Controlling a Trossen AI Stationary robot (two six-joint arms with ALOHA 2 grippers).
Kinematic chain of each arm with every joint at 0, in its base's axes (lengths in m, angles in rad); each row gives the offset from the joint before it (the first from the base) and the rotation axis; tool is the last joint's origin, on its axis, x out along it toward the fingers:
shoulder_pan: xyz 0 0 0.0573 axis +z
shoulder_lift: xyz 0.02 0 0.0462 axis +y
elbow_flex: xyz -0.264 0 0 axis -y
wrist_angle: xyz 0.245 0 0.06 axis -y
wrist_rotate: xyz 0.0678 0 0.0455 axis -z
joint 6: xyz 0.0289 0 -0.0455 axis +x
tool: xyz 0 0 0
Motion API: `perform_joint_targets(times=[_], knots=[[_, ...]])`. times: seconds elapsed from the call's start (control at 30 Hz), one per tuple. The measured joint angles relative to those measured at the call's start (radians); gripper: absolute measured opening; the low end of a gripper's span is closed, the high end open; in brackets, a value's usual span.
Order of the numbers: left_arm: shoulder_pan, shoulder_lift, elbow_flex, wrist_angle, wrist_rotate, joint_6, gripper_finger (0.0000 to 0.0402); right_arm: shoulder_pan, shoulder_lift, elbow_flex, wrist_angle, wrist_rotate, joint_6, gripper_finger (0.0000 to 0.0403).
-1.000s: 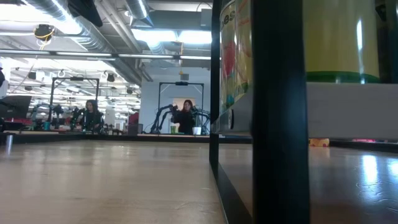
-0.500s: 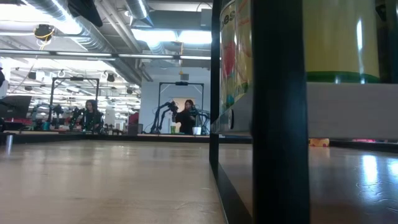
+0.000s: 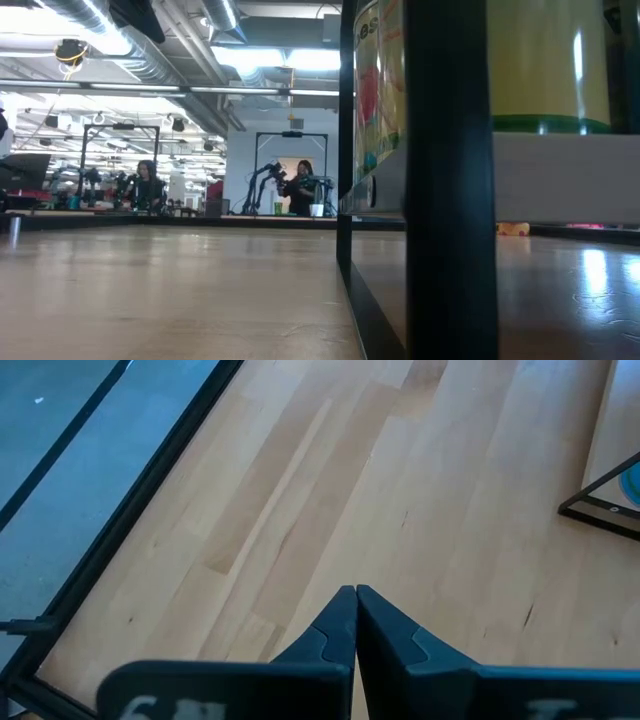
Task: Pick and place cans onto a shelf
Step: Put the blue tuna can on the shelf, then put the canned pineapple rings on the shelf
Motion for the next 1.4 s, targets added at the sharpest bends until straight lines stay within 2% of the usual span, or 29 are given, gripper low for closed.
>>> perform_joint_targets(times=[0.23, 0.67, 1.13, 1.27, 1.4], knots=[[0.000, 0.000, 0.000, 0.000, 0.000, -0.001, 0.0000, 0.001, 0.000, 0.000, -0.008, -0.133, 0.045, 0.0000], [0.000, 0.000, 0.000, 0.000, 0.000, 0.000, 0.0000, 0.021, 0.000, 0.001, 0.088, -0.158, 0.039, 0.0000], [0.000, 0.000, 0.000, 0.000, -0.007, 0.013, 0.0000, 0.026, 0.000, 0.005, 0.029, -0.062, 0.009, 0.0000], [0.000, 0.000, 0.000, 0.000, -0.025, 0.034, 0.0000, 0.015, 0.000, 0.078, -0.084, -0.035, -0.032, 0.0000], [0.000, 0.000, 0.000, 0.001, -0.025, 0.034, 0.0000, 0.002, 0.000, 0.197, -0.299, 0.043, -0.046, 0.0000]])
